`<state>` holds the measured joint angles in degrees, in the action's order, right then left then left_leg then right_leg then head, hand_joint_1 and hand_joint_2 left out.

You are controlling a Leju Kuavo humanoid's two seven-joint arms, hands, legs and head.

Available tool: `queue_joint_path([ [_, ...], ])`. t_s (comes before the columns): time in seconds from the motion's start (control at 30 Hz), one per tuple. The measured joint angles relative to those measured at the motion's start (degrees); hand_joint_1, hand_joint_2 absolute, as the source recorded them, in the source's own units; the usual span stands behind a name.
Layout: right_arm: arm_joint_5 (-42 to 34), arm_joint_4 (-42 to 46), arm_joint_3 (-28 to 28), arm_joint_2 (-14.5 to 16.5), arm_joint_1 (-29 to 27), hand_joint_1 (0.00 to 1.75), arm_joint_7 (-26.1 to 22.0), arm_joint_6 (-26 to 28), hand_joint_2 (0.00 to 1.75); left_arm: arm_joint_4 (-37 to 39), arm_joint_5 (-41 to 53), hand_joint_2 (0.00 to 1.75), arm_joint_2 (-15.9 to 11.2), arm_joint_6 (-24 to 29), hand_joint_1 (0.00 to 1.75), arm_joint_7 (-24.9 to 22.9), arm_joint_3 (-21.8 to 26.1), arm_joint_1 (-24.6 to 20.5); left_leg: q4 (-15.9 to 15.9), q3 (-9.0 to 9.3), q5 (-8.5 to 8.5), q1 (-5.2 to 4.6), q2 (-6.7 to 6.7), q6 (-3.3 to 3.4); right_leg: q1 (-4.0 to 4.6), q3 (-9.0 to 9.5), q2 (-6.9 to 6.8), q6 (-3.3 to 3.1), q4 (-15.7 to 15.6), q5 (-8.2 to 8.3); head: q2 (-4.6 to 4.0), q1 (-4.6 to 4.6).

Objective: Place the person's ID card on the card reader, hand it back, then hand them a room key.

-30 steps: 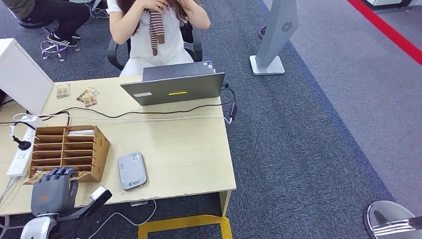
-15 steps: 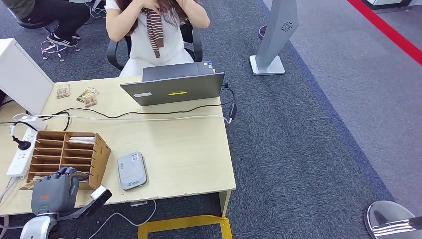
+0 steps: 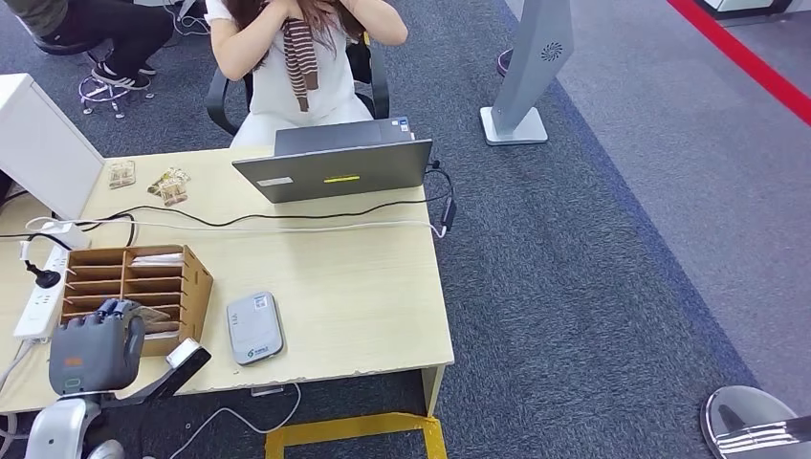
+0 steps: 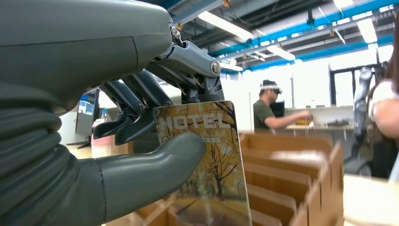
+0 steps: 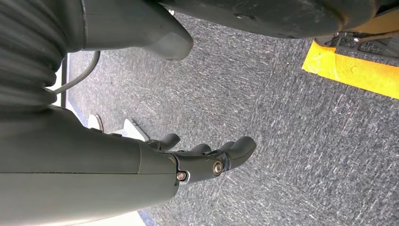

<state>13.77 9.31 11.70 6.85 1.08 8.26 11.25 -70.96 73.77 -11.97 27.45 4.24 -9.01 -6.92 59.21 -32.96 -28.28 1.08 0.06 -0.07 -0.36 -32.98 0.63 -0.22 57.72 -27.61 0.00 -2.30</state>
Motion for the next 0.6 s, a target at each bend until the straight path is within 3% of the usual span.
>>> queue_joint_path([
  [0.4,0.1,0.0,-0.1,0.0,0.0,0.00,0.1,0.0,1.75,-5.1,-0.2,1.75,0.0,0.7,1.75,0.3,0.0,-1.4,0.0,0.04,0.01,0.00,0.00,0.00,0.00,0.00,0.00,0.00,0.0,0.00,0.00,0.01],
  [0.5,0.8,0.0,-0.1,0.0,0.1,0.00,0.0,-0.2,1.75,-7.2,-0.8,1.75,-0.2,-1.1,1.75,0.1,-0.4,-5.0,0.0,0.03,0.06,0.01,-0.08,0.01,0.01,0.00,-0.08,0.00,0.0,0.02,0.00,0.00],
  [0.6,1.7,0.0,-0.1,-0.1,0.4,0.00,-0.1,-0.7,1.75,-6.9,-1.1,1.75,-0.2,-4.4,1.75,-1.2,-0.9,-12.2,0.0,0.00,0.15,0.02,-0.20,0.00,0.01,0.04,-0.21,-0.01,0.0,0.11,0.00,0.01],
])
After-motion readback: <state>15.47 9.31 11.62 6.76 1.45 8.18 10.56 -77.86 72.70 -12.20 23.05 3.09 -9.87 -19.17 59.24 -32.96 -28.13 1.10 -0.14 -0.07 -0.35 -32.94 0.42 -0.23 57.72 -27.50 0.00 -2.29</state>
